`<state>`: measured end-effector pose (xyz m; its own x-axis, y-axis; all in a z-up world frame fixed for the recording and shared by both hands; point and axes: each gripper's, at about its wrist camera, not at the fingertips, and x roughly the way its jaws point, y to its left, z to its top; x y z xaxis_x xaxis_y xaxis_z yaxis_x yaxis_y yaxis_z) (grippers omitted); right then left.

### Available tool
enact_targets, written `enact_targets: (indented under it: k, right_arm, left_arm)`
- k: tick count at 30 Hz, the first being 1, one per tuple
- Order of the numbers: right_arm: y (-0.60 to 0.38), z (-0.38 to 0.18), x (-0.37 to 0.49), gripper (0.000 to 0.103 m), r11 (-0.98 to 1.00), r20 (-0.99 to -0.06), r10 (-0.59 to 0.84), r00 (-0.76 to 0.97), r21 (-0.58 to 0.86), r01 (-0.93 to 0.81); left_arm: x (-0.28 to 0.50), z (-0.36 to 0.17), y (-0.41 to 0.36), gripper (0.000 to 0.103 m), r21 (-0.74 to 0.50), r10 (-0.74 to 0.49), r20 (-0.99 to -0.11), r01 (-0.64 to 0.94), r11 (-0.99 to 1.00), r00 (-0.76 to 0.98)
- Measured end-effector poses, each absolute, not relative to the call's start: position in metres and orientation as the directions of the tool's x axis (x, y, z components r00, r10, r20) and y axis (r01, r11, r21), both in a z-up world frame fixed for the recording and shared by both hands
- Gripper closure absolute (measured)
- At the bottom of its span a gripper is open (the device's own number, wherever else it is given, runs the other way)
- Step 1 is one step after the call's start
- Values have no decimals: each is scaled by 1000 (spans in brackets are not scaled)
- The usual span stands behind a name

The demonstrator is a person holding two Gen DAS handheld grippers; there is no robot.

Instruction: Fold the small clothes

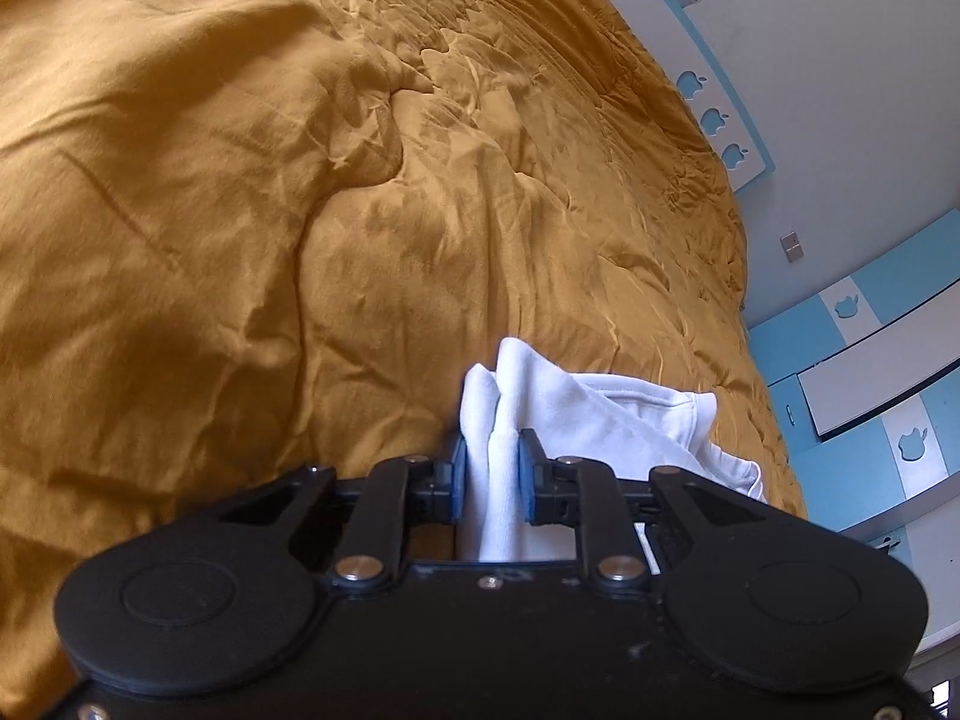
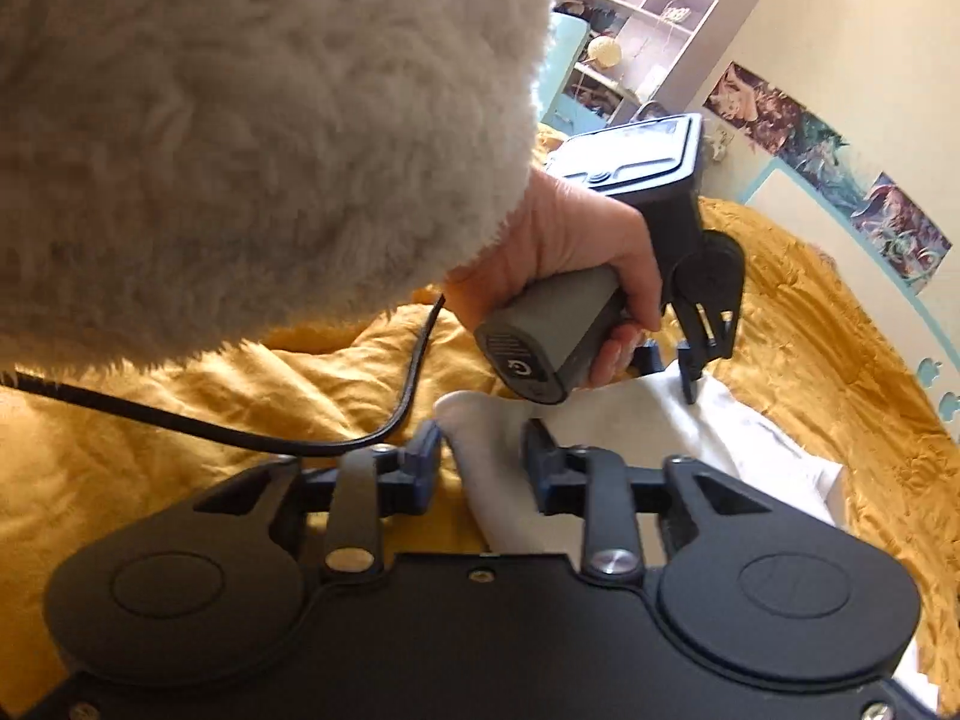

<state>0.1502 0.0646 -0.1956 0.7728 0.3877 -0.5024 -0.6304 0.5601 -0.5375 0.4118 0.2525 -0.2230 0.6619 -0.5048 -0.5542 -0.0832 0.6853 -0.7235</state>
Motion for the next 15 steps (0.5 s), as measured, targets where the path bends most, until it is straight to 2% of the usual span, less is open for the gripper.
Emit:
enact_targets:
  k: [1, 3, 6, 8, 9, 10, 12, 15]
  right_arm:
    - [63, -196, 145, 47, 572, -479, 371, 795, -557, -602]
    - [62, -196, 144, 48, 566, -491, 370, 789, -554, -610]
    - [65, -199, 144, 48, 539, -496, 363, 789, -579, -612]
    - [67, -200, 143, 53, 523, -488, 362, 794, -599, -606]
    - [68, -200, 143, 58, 518, -492, 361, 792, -601, -609]
    - [68, -200, 143, 70, 516, -503, 364, 784, -592, -619]
    - [68, -199, 144, 85, 517, -531, 361, 767, -570, -638]
    - [62, -194, 138, 91, 535, -520, 366, 771, -560, -632]
  left_arm:
    - [413, -224, 255, 82, -739, -516, -546, -88, 668, 660]
    - [413, -225, 259, 73, -770, -542, -531, -103, 630, 651]
    - [415, -223, 260, 66, -786, -556, -524, -115, 607, 645]
    - [417, -220, 256, 68, -773, -544, -533, -112, 624, 648]
    - [417, -218, 253, 73, -759, -529, -540, -108, 642, 654]
    - [417, -217, 250, 75, -747, -516, -546, -106, 656, 660]
    - [417, -215, 245, 87, -723, -496, -562, -103, 683, 662]
    - [414, -213, 247, 90, -742, -506, -545, -104, 662, 668]
